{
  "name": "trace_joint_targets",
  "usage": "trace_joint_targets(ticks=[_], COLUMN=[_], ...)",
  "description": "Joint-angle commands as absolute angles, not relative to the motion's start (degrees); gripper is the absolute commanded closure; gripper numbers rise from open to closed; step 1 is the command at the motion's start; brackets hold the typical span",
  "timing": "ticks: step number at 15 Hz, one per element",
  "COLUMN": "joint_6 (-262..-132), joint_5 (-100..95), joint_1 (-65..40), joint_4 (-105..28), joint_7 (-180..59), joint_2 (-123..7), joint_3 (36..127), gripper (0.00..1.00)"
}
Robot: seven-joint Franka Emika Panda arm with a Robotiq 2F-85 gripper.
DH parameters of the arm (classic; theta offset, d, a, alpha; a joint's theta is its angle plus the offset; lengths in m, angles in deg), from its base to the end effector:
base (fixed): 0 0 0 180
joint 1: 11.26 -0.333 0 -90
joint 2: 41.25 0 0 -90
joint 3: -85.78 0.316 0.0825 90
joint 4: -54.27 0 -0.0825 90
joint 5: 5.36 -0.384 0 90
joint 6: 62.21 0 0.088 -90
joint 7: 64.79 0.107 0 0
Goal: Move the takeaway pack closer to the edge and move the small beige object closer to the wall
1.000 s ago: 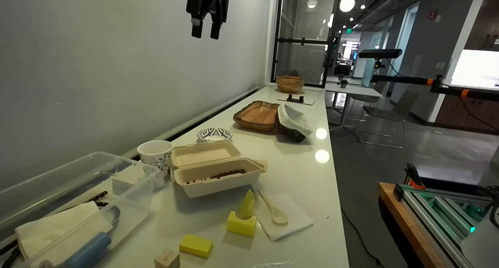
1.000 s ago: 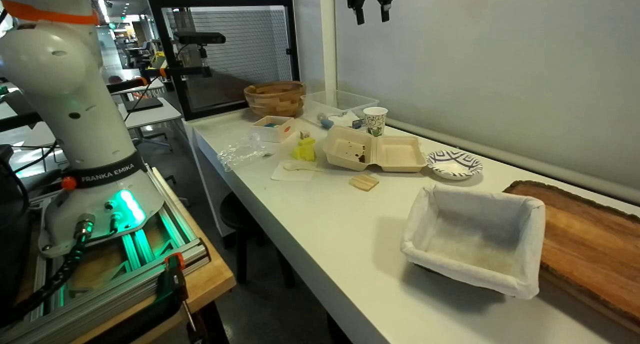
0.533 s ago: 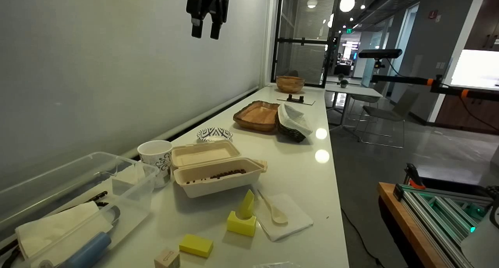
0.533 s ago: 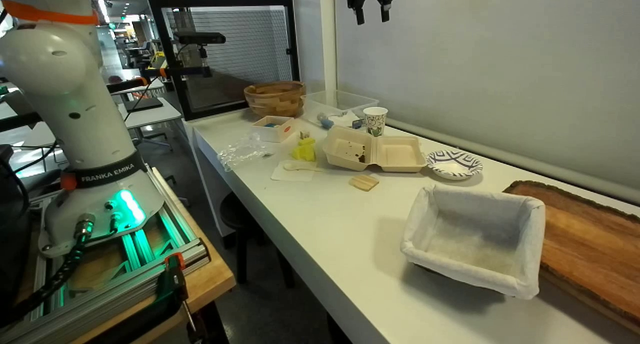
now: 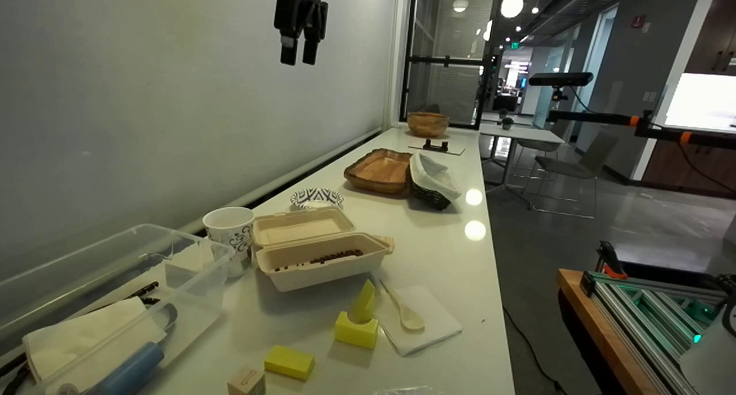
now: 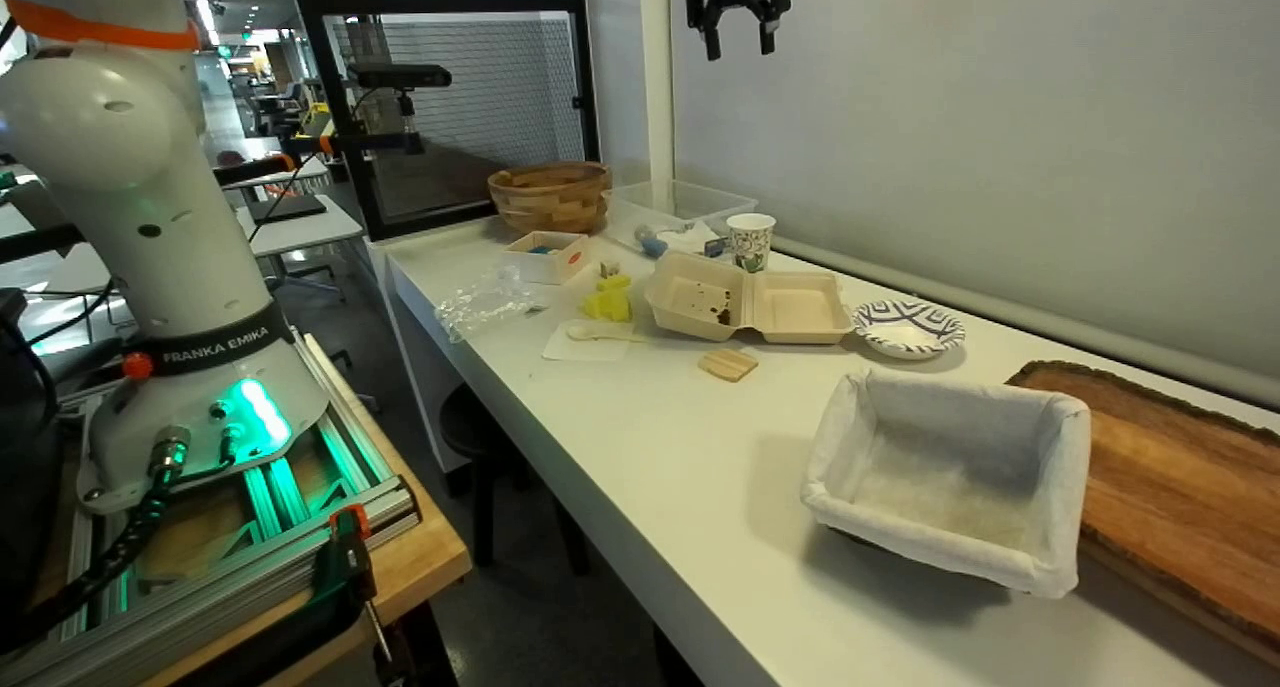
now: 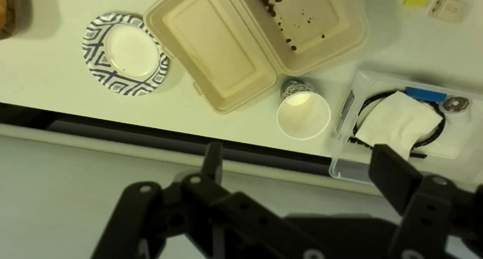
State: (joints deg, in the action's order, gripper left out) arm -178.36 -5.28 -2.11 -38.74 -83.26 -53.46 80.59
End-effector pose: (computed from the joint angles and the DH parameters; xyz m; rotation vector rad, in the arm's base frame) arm 0.6272 -0.1555 0.5153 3.0538 0.1168 0.2730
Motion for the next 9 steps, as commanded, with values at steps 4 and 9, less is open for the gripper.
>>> trace_joint_targets(ticks=[4,9], joint_6=[-180.4,-183.4], joint_5=[-8.6,-7.3], joint_1=[-0.3,0.9], joint_4=[-38.0,-39.5], joint_7=[-103.9,-114.5], joint_2=[-60.5,-66.0], joint_3=[84.1,84.4], gripper=[0.0,0.0])
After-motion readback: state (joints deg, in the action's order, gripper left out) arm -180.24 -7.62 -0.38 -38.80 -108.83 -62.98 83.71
